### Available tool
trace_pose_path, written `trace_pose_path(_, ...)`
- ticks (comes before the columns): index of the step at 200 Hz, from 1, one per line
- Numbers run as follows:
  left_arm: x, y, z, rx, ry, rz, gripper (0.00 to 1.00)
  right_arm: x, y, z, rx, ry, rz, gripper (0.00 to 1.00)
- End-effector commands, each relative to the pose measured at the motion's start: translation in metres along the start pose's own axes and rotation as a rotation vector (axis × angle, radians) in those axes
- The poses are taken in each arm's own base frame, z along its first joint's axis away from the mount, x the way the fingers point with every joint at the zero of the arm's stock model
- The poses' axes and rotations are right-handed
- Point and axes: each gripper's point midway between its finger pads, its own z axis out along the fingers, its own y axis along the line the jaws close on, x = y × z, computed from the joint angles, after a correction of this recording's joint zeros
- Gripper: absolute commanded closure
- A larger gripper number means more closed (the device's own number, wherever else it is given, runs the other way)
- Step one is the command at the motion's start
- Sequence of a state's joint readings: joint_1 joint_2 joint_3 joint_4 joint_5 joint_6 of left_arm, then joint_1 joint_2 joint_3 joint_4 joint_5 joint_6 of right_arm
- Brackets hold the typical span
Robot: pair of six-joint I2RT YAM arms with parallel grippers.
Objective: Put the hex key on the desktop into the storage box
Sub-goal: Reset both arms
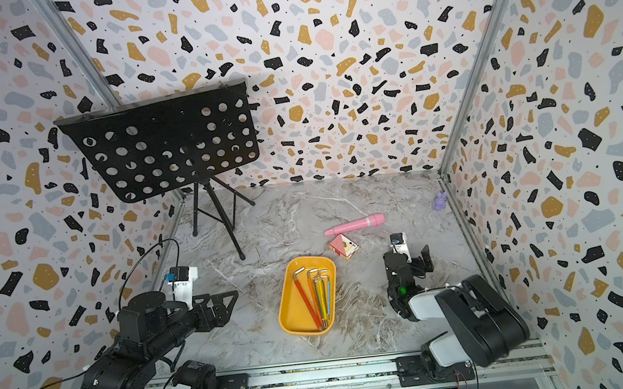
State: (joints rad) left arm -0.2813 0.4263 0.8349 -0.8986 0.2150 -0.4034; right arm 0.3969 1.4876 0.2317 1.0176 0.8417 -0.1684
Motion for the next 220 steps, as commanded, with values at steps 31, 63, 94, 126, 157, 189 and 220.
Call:
trace_pose_path(31, -0.012, 0.001, -0.008, -0.022, -0.049, -0.002, 0.0, -0.033, -0.012, 0.005, 0.023, -0.176, 0.113, 0.0)
trace_pose_path(63, -0.013, 0.005, -0.01, -0.045, -0.058, -0.01, 0.0, -0.03, -0.013, 0.006, 0.007, -0.167, 0.13, 0.0)
trace_pose_path(94, -0.011, 0.005, -0.009, -0.046, -0.05, -0.013, 0.0, -0.024, -0.003, 0.017, -0.114, -0.114, 0.136, 0.0)
trace_pose_path(126, -0.012, 0.006, -0.01, -0.048, -0.058, -0.014, 0.0, 0.005, -0.008, 0.045, -0.226, -0.009, 0.292, 0.0)
trace_pose_path(157, -0.013, 0.011, -0.01, -0.075, -0.065, -0.033, 0.0, 0.002, 0.003, 0.053, -0.287, 0.09, 0.257, 0.0)
trace_pose_path(189, -0.015, 0.037, -0.008, -0.222, -0.076, -0.111, 0.0, -0.002, 0.0, 0.053, -0.267, 0.025, 0.264, 0.0)
trace_pose_path(220, -0.03, 0.069, -0.005, -0.408, -0.151, -0.169, 0.0, -0.002, -0.003, 0.053, -0.255, 0.035, 0.275, 0.0)
